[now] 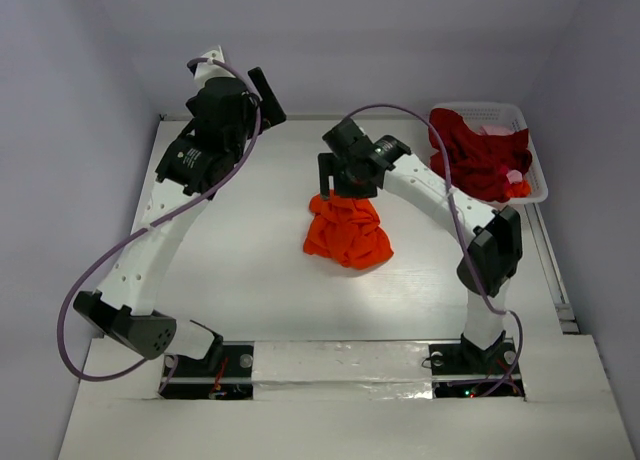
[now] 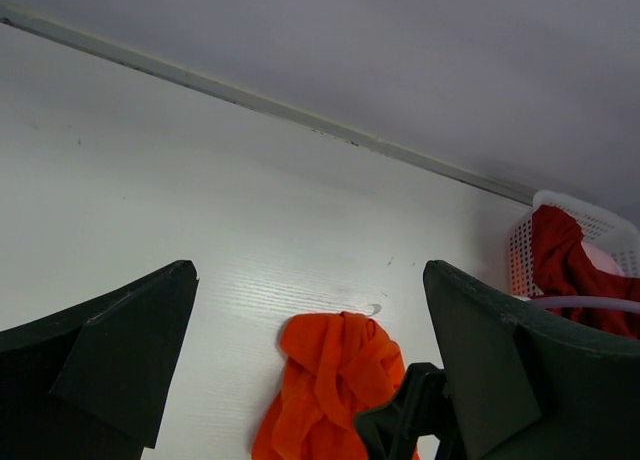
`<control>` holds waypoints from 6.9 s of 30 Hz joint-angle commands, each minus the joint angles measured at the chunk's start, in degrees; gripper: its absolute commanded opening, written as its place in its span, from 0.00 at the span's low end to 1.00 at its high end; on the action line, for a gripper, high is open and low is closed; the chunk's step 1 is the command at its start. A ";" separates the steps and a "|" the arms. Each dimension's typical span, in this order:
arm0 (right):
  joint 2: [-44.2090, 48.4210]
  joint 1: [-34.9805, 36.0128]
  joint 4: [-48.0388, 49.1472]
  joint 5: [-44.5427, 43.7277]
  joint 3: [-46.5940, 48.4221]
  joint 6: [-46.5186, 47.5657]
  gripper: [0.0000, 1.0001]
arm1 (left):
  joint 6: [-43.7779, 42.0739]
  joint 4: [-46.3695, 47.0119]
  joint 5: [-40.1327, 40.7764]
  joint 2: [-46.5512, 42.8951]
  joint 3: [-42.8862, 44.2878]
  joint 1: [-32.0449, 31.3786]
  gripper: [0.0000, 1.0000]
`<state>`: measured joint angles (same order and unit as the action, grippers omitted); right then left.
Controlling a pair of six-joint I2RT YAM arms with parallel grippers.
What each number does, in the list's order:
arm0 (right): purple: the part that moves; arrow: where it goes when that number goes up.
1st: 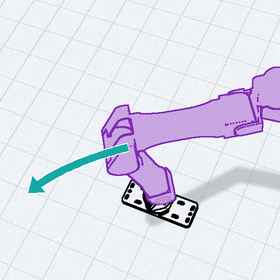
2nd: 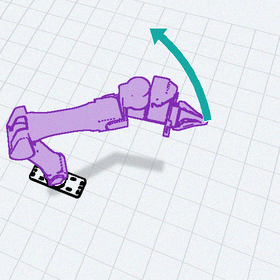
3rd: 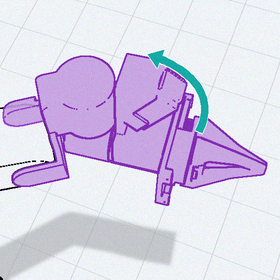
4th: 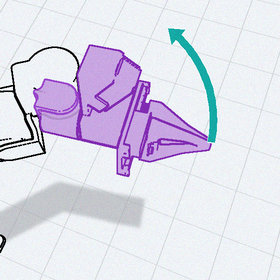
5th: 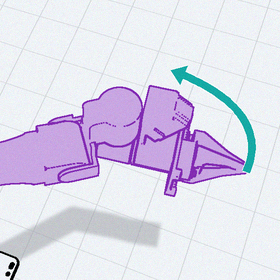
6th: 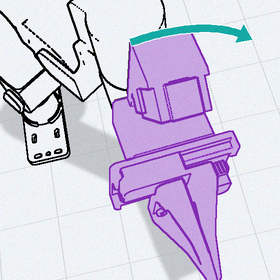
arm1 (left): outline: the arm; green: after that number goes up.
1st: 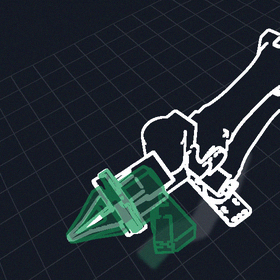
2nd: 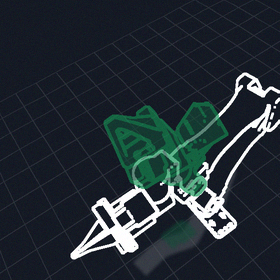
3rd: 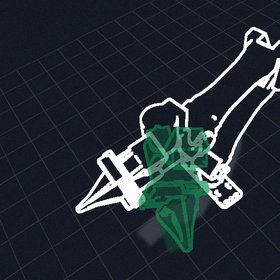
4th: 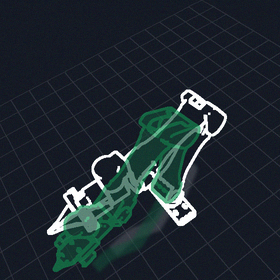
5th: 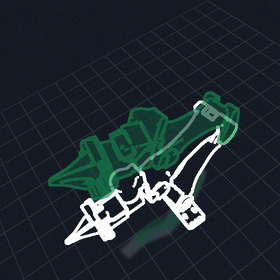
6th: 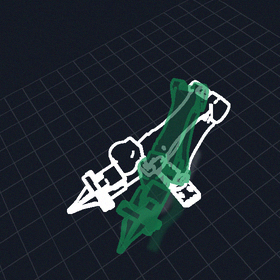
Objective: Fold and stack the t-shirts
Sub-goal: Flatten out the tshirt
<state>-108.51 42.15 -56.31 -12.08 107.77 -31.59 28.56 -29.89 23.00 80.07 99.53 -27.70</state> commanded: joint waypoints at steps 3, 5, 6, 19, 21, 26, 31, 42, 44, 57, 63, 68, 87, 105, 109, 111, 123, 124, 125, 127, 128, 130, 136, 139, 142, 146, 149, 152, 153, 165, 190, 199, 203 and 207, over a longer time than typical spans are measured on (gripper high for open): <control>-3.28 -0.67 3.93 3.11 -0.45 -3.20 0.82 | -1.05 0.27 0.46 -1.32 3.31 0.28 0.99; -3.99 -2.15 4.72 4.86 -0.63 -4.26 0.81 | -1.05 0.27 0.29 -1.32 3.48 0.28 0.99; -4.34 -2.68 5.07 5.48 -1.06 -5.74 0.80 | -1.05 0.18 0.29 -1.32 3.57 0.28 0.99; 0.58 -6.82 7.45 2.23 -11.79 -12.61 0.78 | -1.05 0.36 0.46 -1.85 2.60 1.33 0.99; 2.06 -6.82 7.10 1.01 -11.79 -12.44 0.78 | -0.96 0.45 0.20 -1.76 2.52 1.34 0.99; 3.48 -6.82 7.53 1.35 -13.37 -11.21 0.76 | -0.69 0.71 -0.06 -1.32 2.43 1.34 0.99; 4.27 -6.29 7.98 1.53 -14.34 -10.16 0.74 | -0.78 0.71 -0.15 -1.15 2.43 1.34 0.99; 3.48 -4.63 10.08 6.18 -16.36 -7.96 0.73 | -0.96 0.71 -0.06 -0.53 3.39 1.34 0.99; 3.22 -4.62 10.43 7.06 -17.06 -7.87 0.72 | -1.05 0.71 -0.06 -0.44 3.48 1.86 0.99; 1.19 -4.62 11.58 6.98 -17.06 -6.73 0.61 | -1.05 0.71 -0.24 -0.53 3.31 1.86 0.99; 0.14 -4.62 12.72 6.28 -17.15 -5.76 0.60 | -1.05 0.97 -0.50 -0.44 3.22 2.39 0.99; -0.30 -4.62 13.60 4.87 -16.54 -4.62 0.56 | -1.13 0.89 -0.86 -0.44 3.13 2.39 0.99; 0.84 -4.62 13.51 -0.49 -12.67 -2.42 0.27 | -1.13 1.06 -1.21 0.00 3.22 2.39 0.99; 1.20 -4.62 -0.79 -8.83 19.01 6.27 0.00 | -0.78 2.73 -1.82 -0.36 -1.43 2.92 0.99; -3.56 -4.62 -9.16 -8.41 43.73 8.83 0.00 | -0.61 2.99 -2.35 -0.36 -2.23 2.92 0.99; -0.75 -5.23 -5.84 -5.26 42.28 7.87 0.00 | -0.69 3.17 -2.35 -0.53 -3.02 2.92 0.99; 11.72 -5.24 0.94 2.92 37.35 8.48 0.00 | 0.36 6.59 -4.54 0.17 -8.12 2.92 0.98; 12.61 -5.24 1.64 3.28 35.78 8.91 0.00 | 0.62 6.77 -5.33 0.52 -8.38 2.92 0.98; 13.49 -5.24 2.95 3.55 35.32 9.09 0.00 | 0.80 7.21 -5.86 0.87 -8.47 2.92 0.97; 14.12 -5.24 2.97 3.11 35.76 9.53 0.00 | 1.15 7.74 -7.96 1.05 -9.61 2.92 0.93; 14.03 -5.24 2.01 2.68 37.67 9.79 0.00 | 1.50 8.79 -8.67 1.05 -10.40 2.92 0.91; 14.02 -5.24 1.04 1.53 39.44 10.58 0.00 | 1.77 9.67 -9.99 0.96 -12.77 2.92 0.89; 19.29 -5.24 4.19 -4.53 39.71 13.13 0.00 | 2.20 13.71 -12.62 0.96 -18.49 2.92 0.88; 19.48 -5.76 4.37 -4.80 45.50 14.45 0.00 | 2.91 15.47 -14.29 1.14 -19.89 2.92 0.89; 21.40 -6.29 6.73 -6.11 45.26 15.07 0.00 | 3.08 16.79 -16.32 1.40 -20.51 2.92 0.89; 24.40 -6.29 14.99 -7.35 42.26 16.12 0.00 | 3.26 18.11 -19.13 2.10 -20.42 2.92 0.90; 21.86 -6.29 15.10 -6.56 46.46 16.91 0.00 | 3.00 18.55 -20.63 2.63 -19.28 2.92 0.90; 21.15 -6.29 17.28 -3.49 45.78 17.18 0.00 | 2.82 20.65 -24.39 2.81 -18.84 2.92 0.90; 21.06 -6.29 17.64 -2.61 45.43 17.09 0.00 | 2.99 22.58 -26.06 2.81 -19.02 2.92 0.90; 15.52 -7.43 10.79 9.42 47.36 13.23 0.00 | 7.39 29.98 -38.22 3.08 -20.33 2.92 0.92; 18.16 -7.43 7.18 14.01 45.34 15.51 0.00 | 29.51 67.12 -63.57 9.13 -34.82 7.40 0.94; 17.81 -7.43 7.18 12.69 45.08 16.30 0.00 | 64.48 117.66 -76.43 17.39 -40.64 7.93 0.93; 17.54 -7.43 7.36 12.52 45.16 16.30 0.00 | 63.66 118.76 -79.16 15.82 -39.59 7.93 0.89; 17.02 -7.43 7.71 12.60 45.60 16.21 0.00 | 43.04 89.52 -80.49 7.94 -38.88 7.93 0.95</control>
<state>-91.50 34.94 -52.29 0.80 152.42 -16.40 83.50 65.93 -53.36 96.44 58.83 -20.12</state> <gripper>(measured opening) 0.042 0.929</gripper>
